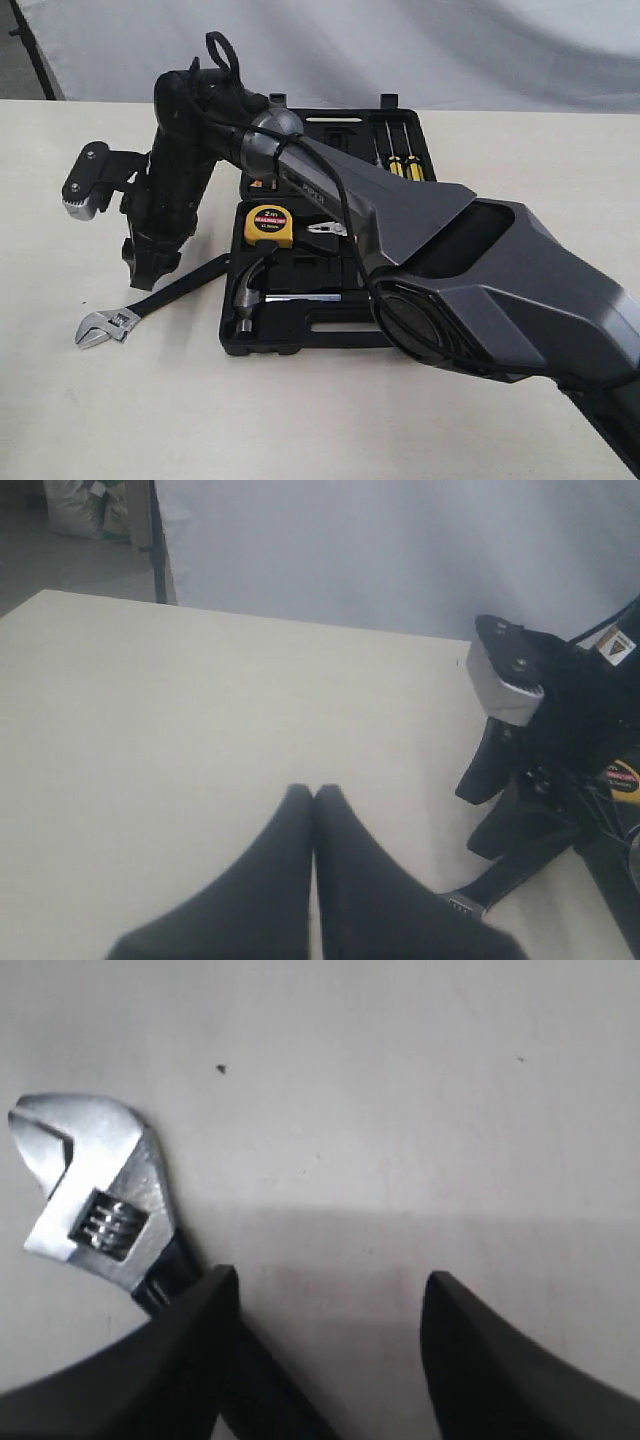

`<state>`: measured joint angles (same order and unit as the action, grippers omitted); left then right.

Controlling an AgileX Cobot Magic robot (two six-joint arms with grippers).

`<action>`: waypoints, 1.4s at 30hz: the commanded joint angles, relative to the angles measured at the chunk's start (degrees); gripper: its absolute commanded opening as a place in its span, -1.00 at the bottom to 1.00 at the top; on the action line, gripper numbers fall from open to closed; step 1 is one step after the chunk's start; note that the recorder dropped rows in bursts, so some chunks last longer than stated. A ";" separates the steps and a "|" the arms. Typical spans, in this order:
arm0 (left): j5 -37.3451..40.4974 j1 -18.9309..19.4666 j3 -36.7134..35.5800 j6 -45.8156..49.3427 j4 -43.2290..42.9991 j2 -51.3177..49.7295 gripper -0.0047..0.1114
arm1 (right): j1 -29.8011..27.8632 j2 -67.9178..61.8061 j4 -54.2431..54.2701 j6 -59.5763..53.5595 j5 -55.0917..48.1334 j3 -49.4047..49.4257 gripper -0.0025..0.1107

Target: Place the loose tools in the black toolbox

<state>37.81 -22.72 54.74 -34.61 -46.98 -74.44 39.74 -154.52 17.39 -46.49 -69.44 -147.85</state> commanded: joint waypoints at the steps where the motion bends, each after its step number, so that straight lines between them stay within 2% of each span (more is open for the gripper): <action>1: -0.97 0.19 -0.53 -0.59 0.78 0.46 -0.89 | -0.14 -0.55 1.00 -16.29 -0.52 -0.16 -0.02; 4: -0.97 0.19 -0.53 -0.59 0.78 0.46 -0.89 | 0.37 -0.55 1.00 -22.07 -0.52 0.74 -0.01; 15: -0.97 0.19 -0.53 -0.59 0.78 0.46 -0.89 | 4.94 -0.09 -6.45 -21.26 -0.52 0.74 -0.01; 21: -0.97 0.19 -0.53 -0.59 0.78 0.46 -0.89 | 6.71 2.08 -13.13 -13.15 -0.52 0.74 -0.01; 28: -0.97 0.19 -0.53 -0.59 0.78 0.46 -0.89 | 7.49 2.44 -13.69 -12.29 -0.52 1.39 -0.01; 33: -0.97 0.19 -0.53 -0.59 0.78 0.46 -0.89 | 8.69 4.74 -17.39 -3.62 -0.52 1.88 -0.03; 37: -0.97 0.19 -0.53 -0.59 0.78 0.46 -0.89 | 10.01 6.22 -17.80 -3.61 -0.52 4.70 -0.22; 39: -0.97 0.19 -0.53 -0.59 0.78 0.46 -0.89 | 10.20 6.25 -22.13 -2.50 -0.52 6.46 -0.47; 42: -0.97 0.19 -0.53 -0.59 0.78 0.46 -0.89 | 10.65 7.62 -29.12 4.32 -0.52 6.65 -0.54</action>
<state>37.81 -22.72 54.74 -34.61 -46.98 -74.44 50.41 -148.43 -7.54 -46.01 -69.89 -141.25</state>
